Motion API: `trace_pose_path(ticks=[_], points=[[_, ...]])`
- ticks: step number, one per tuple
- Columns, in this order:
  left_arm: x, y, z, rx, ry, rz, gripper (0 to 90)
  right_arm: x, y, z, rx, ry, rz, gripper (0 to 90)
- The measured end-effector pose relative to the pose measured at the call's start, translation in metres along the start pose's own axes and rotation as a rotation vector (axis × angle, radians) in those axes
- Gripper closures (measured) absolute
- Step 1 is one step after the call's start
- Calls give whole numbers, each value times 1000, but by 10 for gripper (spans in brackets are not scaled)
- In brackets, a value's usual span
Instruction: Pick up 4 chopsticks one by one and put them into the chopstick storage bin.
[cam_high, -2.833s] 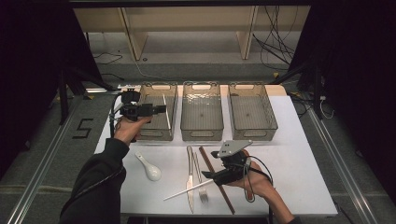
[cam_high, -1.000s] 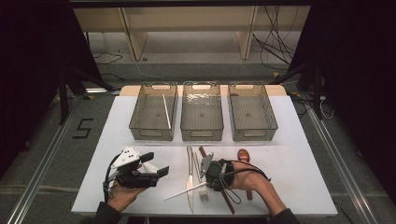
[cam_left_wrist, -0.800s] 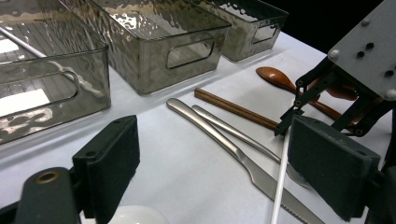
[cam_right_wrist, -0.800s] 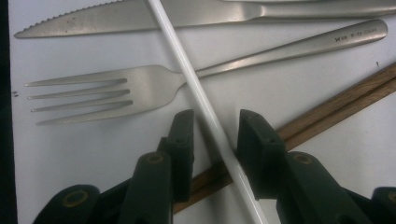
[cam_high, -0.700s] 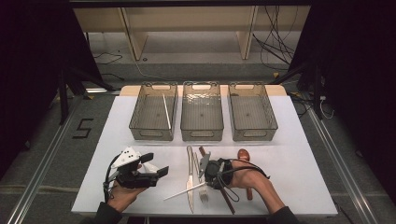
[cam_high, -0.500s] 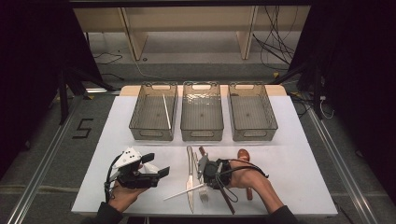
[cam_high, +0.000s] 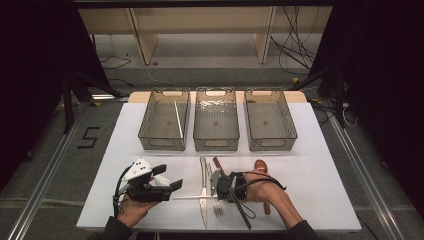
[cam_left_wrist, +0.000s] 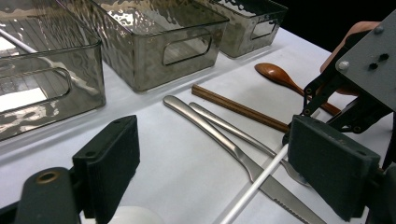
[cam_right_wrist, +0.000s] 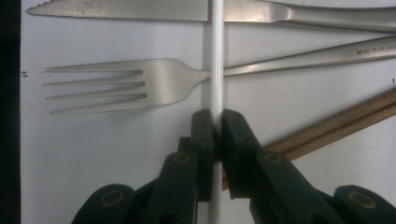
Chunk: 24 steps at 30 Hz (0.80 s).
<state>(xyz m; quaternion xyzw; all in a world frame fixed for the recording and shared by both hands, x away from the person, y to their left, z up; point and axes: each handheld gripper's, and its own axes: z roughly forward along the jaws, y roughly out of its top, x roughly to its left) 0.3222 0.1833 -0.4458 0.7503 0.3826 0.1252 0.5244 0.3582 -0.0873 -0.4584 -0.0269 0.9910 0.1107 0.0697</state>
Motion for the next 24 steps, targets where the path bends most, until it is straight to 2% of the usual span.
trace_pose_path(ticks=[7,10,13,16,17,18,20,24], points=[[1,0,-1,-8,6,-1,167,-1,-2,-1,-16,-9,3,851],[2,1,-2,-9,8,-3,167,-3,-5,-7,-31,-5,27,853],[2,1,-2,-19,19,-9,167,-8,-8,-13,-72,-16,59,854],[4,2,-4,-25,35,-21,167,-12,-11,-18,-98,-38,108,854],[4,2,-4,-26,39,-37,167,-13,-12,-20,-109,-45,142,854],[5,3,-4,-26,51,-49,167,-15,-13,-21,-124,-56,155,854],[4,4,-3,-23,56,-67,168,-18,-14,-25,-163,-91,228,853],[2,8,1,-45,4,-166,168,-21,-18,-35,-274,-142,337,853]])
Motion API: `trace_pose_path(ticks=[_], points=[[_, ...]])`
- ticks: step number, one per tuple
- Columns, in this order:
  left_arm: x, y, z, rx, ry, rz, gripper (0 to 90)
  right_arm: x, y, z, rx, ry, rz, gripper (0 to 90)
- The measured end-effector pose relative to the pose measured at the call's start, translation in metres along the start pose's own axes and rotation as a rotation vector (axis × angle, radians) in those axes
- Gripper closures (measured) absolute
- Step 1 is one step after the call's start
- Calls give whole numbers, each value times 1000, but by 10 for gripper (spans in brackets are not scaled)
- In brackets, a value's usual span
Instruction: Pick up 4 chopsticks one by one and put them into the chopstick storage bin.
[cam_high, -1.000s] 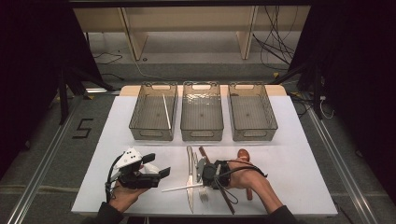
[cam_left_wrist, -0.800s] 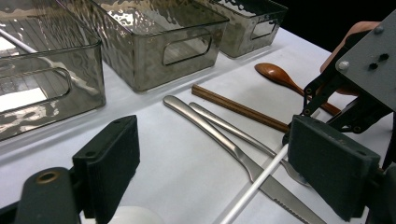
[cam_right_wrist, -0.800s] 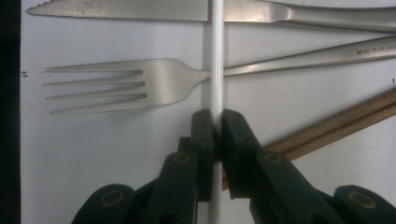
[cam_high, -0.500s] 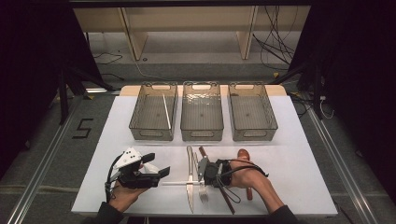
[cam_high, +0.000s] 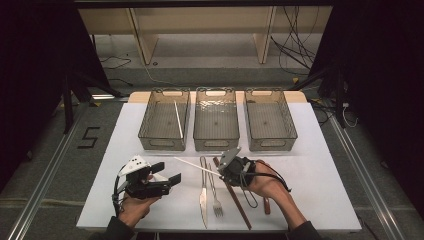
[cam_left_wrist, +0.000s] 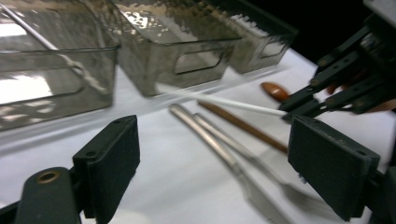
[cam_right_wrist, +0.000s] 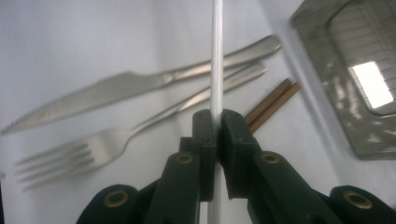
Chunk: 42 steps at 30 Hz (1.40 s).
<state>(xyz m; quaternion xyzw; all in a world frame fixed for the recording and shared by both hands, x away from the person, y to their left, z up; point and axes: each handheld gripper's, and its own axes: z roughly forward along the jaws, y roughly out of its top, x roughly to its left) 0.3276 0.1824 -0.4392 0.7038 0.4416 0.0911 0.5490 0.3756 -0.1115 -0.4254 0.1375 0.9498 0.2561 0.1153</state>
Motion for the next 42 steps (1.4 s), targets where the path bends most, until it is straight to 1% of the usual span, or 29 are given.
trace_pose_path(ticks=[1,2,4,5,8,9,11,13,14,16,17,19,23,26,28,35,38,42], points=[[-2,1,2,-1,-6,-16,169,-1,0,-2,-24,-8,13,853],[-4,1,5,0,-10,-21,170,-1,0,-4,-38,-16,26,853],[-8,1,10,15,2,-1,173,-1,0,-7,-67,-32,41,853],[-10,1,12,22,5,-1,176,-1,1,-8,-81,-35,54,852],[-13,3,20,33,-10,-23,181,0,2,-10,-128,-23,79,852],[-14,4,24,38,-26,-33,184,2,3,-10,-139,-16,90,852],[-15,7,31,53,-48,-51,189,4,5,-9,-155,-9,94,852],[-18,9,38,61,-58,-52,209,7,7,-8,-177,-2,105,852],[-19,11,42,66,-59,-51,218,8,7,-7,-178,-1,106,852],[-20,13,48,70,-69,-63,234,9,8,-6,-190,-1,108,852],[-20,14,51,72,-71,-63,254,10,8,-7,-193,-1,120,852],[-20,16,55,76,-70,-53,293,10,8,-6,-201,-4,120,851],[-17,18,60,71,-104,-98,378,12,9,-5,-207,-13,126,851],[-14,18,61,68,-123,-124,435,12,9,-5,-213,-17,128,851],[-13,18,61,68,-128,-135,471,12,9,-5,-217,-16,132,851],[-12,18,62,66,-158,-158,571,13,9,-4,-229,-16,134,851],[-13,19,63,55,-169,-169,609,14,10,-3,-239,-9,128,851],[-12,19,63,56,-183,-171,661,14,10,-4,-243,-7,131,851]])
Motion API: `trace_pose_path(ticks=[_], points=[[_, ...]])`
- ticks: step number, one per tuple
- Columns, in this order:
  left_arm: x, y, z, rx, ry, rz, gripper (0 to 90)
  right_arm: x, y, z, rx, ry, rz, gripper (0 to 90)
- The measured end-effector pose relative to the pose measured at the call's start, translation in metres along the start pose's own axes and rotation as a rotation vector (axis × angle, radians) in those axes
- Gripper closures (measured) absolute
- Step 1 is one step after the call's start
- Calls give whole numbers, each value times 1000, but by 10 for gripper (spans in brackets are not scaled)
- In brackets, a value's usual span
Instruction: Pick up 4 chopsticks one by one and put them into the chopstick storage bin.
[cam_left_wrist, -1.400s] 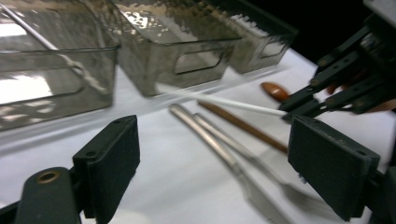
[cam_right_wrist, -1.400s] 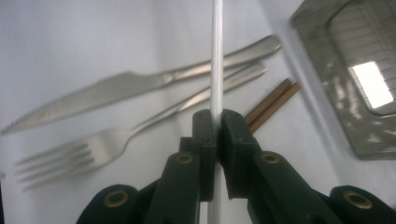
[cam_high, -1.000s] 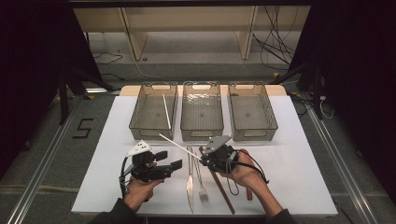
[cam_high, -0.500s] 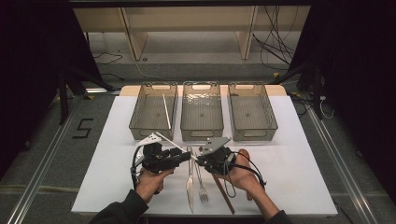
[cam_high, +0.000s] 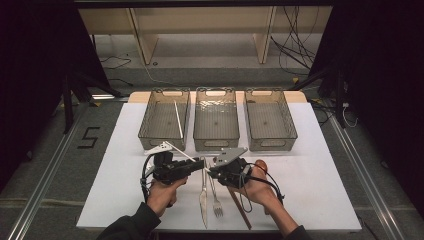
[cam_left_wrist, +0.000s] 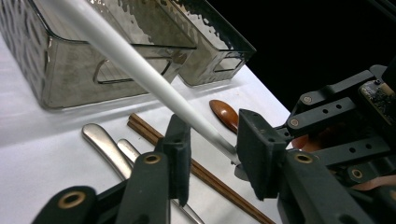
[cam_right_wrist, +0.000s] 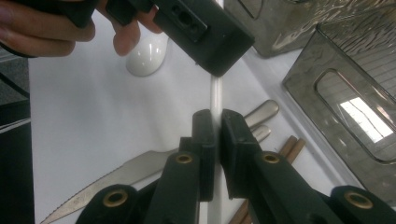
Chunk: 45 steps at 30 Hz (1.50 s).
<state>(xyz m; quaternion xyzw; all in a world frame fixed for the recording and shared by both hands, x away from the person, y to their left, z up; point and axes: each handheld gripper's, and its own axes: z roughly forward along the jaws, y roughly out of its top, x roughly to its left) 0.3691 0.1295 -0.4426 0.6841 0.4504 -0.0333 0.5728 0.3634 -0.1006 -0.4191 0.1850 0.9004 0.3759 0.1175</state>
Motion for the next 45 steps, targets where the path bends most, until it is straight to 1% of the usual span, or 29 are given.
trace_pose_path(ticks=[1,2,3,4,6,9,10,12,13,14,15,16,18,21,23,25,26,29,32,34,36,38,42,45], points=[[0,0,0,0,0,0,678,0,0,0,-1,2,-1,851],[0,0,1,1,-10,-9,693,0,0,0,-3,-3,0,850],[0,0,1,2,-15,-9,699,0,0,0,-7,-4,5,850],[0,0,1,2,-20,-10,709,0,0,0,-6,0,11,850],[0,0,0,-5,-31,-14,726,-1,-1,0,-14,3,7,848],[0,2,-2,-17,-60,-35,775,-1,-1,0,-22,12,12,846],[-1,3,-2,-14,-74,-41,795,-1,-1,0,-25,16,11,844],[-1,4,-3,-13,-90,-48,825,-1,-1,0,-31,17,8,838],[-1,4,-3,-13,-90,-48,838,-1,-1,0,-34,16,10,827],[-2,5,-3,-4,-72,-35,840,-2,-1,-1,-41,22,11,795],[-1,6,-4,-3,-69,-36,841,-2,-1,-2,-46,24,16,762],[0,6,-5,-6,-67,-44,842,-3,-1,-4,-51,18,15,751],[3,9,-8,-6,-52,-34,844,-5,-1,-8,-64,11,17,726],[5,16,-14,-26,-48,-34,846,-8,-3,-15,-72,13,18,679],[7,22,-20,-40,-39,-25,846,-9,-5,-17,-69,4,23,642],[9,29,-26,-56,-36,-26,846,-11,-7,-19,-65,-4,36,596],[11,32,-30,-67,-31,-27,846,-11,-9,-19,-59,-11,41,564],[19,42,-39,-81,-27,-48,845,-12,-12,-18,-38,-29,63,462],[27,50,-47,-101,-12,-48,845,-12,-13,-17,-7,-51,95,406],[31,56,-53,-120,8,-43,845,-14,-14,-15,19,-57,118,364],[35,62,-59,-137,35,-30,845,-15,-15,-13,32,-71,137,335],[40,68,-65,-160,59,-24,844,-16,-16,-13,37,-68,147,323],[48,79,-73,-195,104,-21,844,-17,-16,-12,36,-69,148,309],[53,90,-77,-213,123,-24,844,-17,-16,-12,37,-67,147,301]])
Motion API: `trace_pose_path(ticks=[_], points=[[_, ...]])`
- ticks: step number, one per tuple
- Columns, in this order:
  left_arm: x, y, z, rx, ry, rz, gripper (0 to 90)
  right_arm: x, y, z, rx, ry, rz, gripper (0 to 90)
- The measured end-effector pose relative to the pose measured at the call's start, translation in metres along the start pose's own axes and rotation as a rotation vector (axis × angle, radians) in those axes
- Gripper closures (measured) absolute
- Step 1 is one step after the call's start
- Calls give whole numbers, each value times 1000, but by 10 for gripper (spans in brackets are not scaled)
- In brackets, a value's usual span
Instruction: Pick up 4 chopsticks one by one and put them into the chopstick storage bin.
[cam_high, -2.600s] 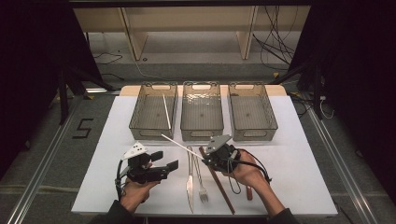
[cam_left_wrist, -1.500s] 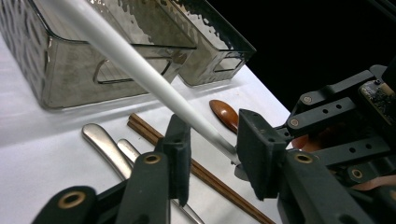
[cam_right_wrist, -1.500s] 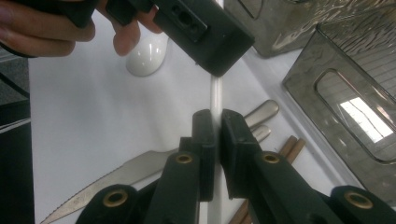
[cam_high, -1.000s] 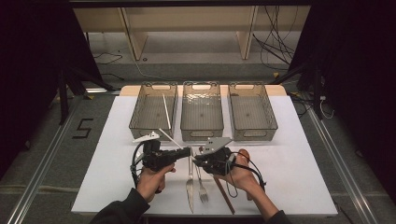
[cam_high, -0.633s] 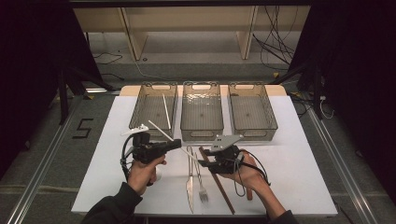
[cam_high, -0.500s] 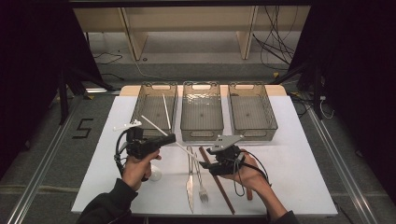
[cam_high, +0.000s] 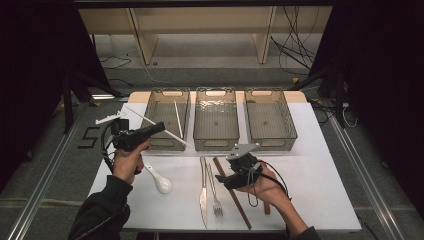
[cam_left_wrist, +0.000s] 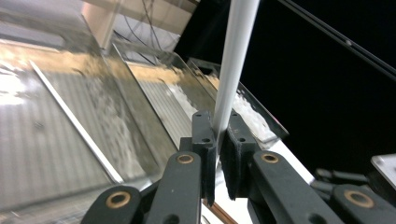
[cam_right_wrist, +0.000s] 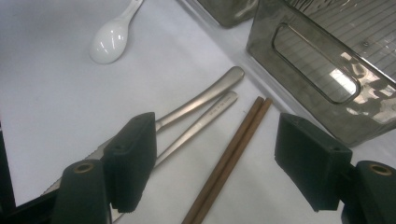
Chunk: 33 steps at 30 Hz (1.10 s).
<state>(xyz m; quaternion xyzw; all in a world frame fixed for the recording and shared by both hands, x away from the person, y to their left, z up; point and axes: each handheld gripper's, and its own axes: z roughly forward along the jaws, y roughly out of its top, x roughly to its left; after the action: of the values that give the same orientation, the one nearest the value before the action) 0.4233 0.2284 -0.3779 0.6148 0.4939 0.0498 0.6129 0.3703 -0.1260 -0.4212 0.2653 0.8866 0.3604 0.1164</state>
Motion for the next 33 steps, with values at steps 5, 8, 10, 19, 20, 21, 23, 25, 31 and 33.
trace_pose_path(ticks=[5,8,10,19,20,21,23,25,31,33], points=[[7,20,3,14,19,-3,844,0,0,-1,-3,4,-5,299],[13,30,3,10,36,-8,844,-1,0,-1,-2,3,-7,296],[16,35,3,8,46,-15,843,-1,0,-1,-5,3,1,294],[28,52,17,80,111,-3,842,-1,0,0,-4,9,-2,276],[29,53,19,90,116,-2,842,-1,0,0,-4,9,-1,276],[30,54,21,101,127,3,842,-1,0,0,-5,10,-1,276],[30,55,26,124,148,16,841,-2,0,-1,-7,10,-1,276],[31,56,30,147,158,19,841,-2,0,-1,-7,10,-2,276],[36,52,42,193,179,15,840,-2,0,-2,-6,14,-10,276],[37,50,44,211,191,24,840,-2,0,-2,-11,10,-5,276]])
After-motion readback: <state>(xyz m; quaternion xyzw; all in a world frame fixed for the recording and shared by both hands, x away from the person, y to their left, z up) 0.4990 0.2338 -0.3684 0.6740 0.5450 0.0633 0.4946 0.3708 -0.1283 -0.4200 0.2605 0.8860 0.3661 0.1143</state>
